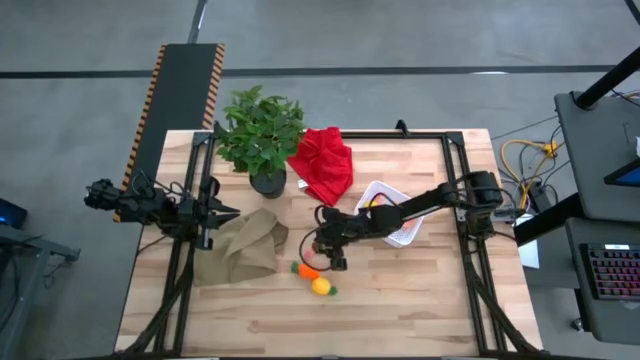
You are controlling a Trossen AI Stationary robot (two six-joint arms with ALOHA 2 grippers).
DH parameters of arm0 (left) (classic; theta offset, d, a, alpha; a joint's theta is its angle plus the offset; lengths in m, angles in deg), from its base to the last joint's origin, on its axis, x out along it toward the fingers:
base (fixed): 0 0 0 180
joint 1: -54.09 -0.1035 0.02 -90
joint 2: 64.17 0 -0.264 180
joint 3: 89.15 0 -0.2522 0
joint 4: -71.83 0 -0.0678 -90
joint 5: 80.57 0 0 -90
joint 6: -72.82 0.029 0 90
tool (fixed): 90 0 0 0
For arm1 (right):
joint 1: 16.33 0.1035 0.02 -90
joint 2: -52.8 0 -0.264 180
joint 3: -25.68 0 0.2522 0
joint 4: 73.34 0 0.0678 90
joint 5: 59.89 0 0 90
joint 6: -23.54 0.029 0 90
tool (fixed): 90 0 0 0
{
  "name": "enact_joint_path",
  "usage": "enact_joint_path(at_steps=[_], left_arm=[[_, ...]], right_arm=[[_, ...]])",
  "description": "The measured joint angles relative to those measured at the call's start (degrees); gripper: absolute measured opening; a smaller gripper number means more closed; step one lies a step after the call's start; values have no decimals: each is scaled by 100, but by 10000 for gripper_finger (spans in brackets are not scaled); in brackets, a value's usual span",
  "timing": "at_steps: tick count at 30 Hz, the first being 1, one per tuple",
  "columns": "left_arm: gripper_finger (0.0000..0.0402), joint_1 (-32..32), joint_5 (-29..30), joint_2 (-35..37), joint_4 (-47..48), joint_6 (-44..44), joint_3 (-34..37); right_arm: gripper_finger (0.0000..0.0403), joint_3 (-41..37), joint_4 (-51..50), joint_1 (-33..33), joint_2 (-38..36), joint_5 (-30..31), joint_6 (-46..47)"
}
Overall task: Pick and placing Produce into tupperware
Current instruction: Put the red strawberry into the white bin
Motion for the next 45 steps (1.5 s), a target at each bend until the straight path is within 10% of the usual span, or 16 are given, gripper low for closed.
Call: enact_joint_path(at_steps=[28,45], left_arm=[[15,0,2,4,-1,2,11],[15,2,0,2,0,2,13]], right_arm=[[167,-2672,-1386,-984,-4006,1235,661],[168,-3140,-1394,-1165,-3681,2610,859]])
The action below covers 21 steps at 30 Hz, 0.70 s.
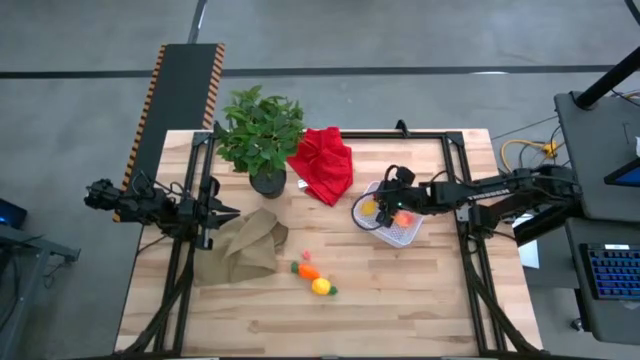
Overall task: Pick and placing Produce into tupperware
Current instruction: Put the red strawberry into the white bin, then put the pink apricot into the white bin
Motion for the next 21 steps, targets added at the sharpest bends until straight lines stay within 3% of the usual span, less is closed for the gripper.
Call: enact_joint_path(at_steps=[6,17,21], left_arm=[[15,-2,2,-7,0,0,0],[15,0,2,-7,2,-2,2],[15,-1,0,-6,1,-2,3]], right_arm=[[183,122,2,0,340,202,-1],[310,451,-31,4,351,-51,193],[334,677,-4,5,154,-565,188]])
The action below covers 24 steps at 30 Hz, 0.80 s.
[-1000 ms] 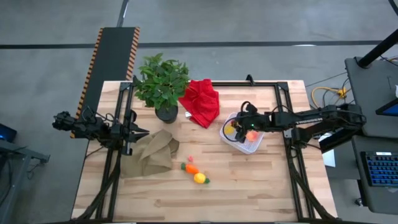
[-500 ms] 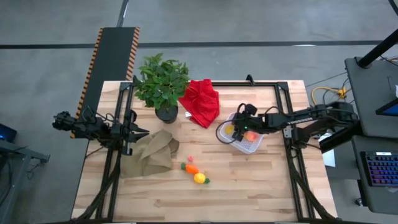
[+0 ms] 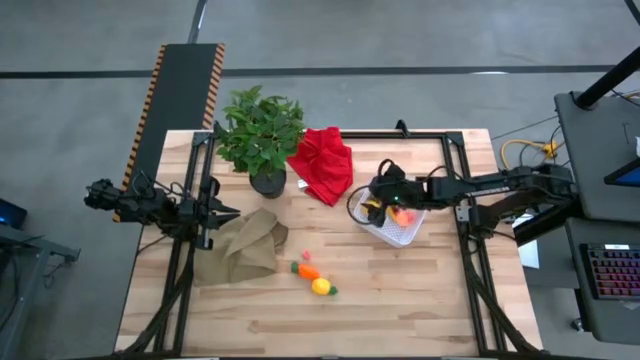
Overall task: Pick and placing Produce into tupperware
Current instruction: Put the pink apricot into the white bin
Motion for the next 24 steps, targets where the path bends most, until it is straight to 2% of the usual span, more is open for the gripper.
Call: enact_joint_path(at_steps=[3,6,9,15,24], left_arm=[[15,1,0,-3,1,0,6],[15,1,0,-1,-1,0,8],[15,1,2,-1,1,0,10],[15,-1,0,-1,1,0,10],[15,0,3,0,-1,-4,10]], right_arm=[[338,206,219,68,-165,-698,94],[334,303,928,273,-199,-1505,117],[330,363,1648,659,-22,-1942,-146],[329,645,1969,1329,864,-1832,-791],[329,1652,1968,1353,2531,-1568,-1082]])
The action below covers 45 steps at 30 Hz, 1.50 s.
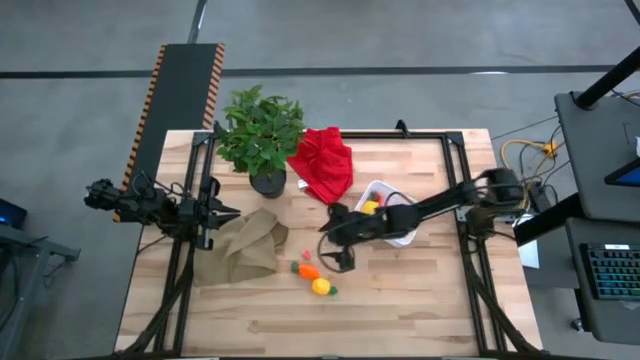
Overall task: Pick and placing Produce into tupperware
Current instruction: Put the pink apricot into the white bin
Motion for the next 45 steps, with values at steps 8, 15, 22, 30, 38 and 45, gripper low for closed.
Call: enact_joint_path(at_steps=[8,15,22,30,38,45], left_arm=[[15,0,-3,-3,-1,-4,0],[15,1,-3,-1,4,-6,0],[15,0,-3,-3,11,-6,0],[15,1,-3,3,54,-4,0],[15,-1,-1,-1,50,-2,0],[15,-1,-2,-1,47,0,0]], right_arm=[[329,869,-358,-6,1138,2,-276],[329,1325,-580,-6,1703,2,-485],[329,1462,-540,-6,1954,2,-568],[328,1503,-375,-6,2053,0,-607],[328,1496,-171,-6,2053,-279,-563],[328,1487,-158,-6,2057,-300,-477]])
